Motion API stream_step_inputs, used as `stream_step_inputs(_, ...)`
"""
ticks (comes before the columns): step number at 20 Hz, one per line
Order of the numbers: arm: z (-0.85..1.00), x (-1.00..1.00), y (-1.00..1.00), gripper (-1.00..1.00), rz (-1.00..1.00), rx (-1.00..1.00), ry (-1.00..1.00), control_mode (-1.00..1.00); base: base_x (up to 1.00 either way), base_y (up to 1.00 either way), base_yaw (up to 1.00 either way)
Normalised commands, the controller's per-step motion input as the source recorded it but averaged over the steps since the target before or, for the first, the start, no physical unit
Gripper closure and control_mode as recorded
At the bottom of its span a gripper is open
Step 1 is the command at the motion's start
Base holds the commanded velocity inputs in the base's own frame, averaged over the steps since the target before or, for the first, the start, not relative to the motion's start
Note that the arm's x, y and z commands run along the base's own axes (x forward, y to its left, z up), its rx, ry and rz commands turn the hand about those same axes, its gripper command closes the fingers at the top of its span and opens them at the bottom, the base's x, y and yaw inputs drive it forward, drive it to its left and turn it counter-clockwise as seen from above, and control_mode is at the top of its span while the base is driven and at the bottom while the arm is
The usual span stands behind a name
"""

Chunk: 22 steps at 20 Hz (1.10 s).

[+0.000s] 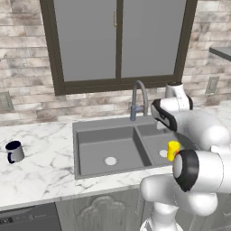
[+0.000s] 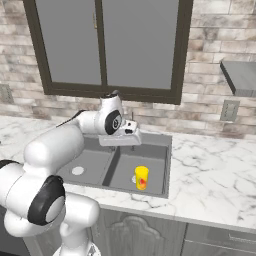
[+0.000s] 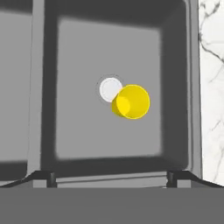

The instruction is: Move any existing items from the left basin to the right basin for drying. Then move the mug from the counter to the left basin of the sink for washing.

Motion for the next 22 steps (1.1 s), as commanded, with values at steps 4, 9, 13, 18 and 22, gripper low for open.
stream_step_inputs(4, 0.42, -0.25, 0.44, -1.0, -0.06, -0.07, 0.0, -1.0, 0.0, 0.0, 0.0)
stream_step_inputs(9, 0.35, -0.14, 0.5, -1.0, -0.03, -0.07, 0.0, -1.0, 0.0, 0.0, 0.0)
stream_step_inputs(13, 0.2, -0.07, 0.55, -1.0, -0.01, -0.07, 0.0, -1.0, 0.0, 0.0, 0.0)
stream_step_inputs(18, 0.12, 0.0, 0.59, -1.0, 0.0, -0.08, 0.03, -1.0, 0.0, 0.0, 0.0)
stream_step_inputs(22, 0.13, 0.0, 0.58, -1.0, 0.0, -0.1, 0.03, -1.0, 0.0, 0.0, 0.0)
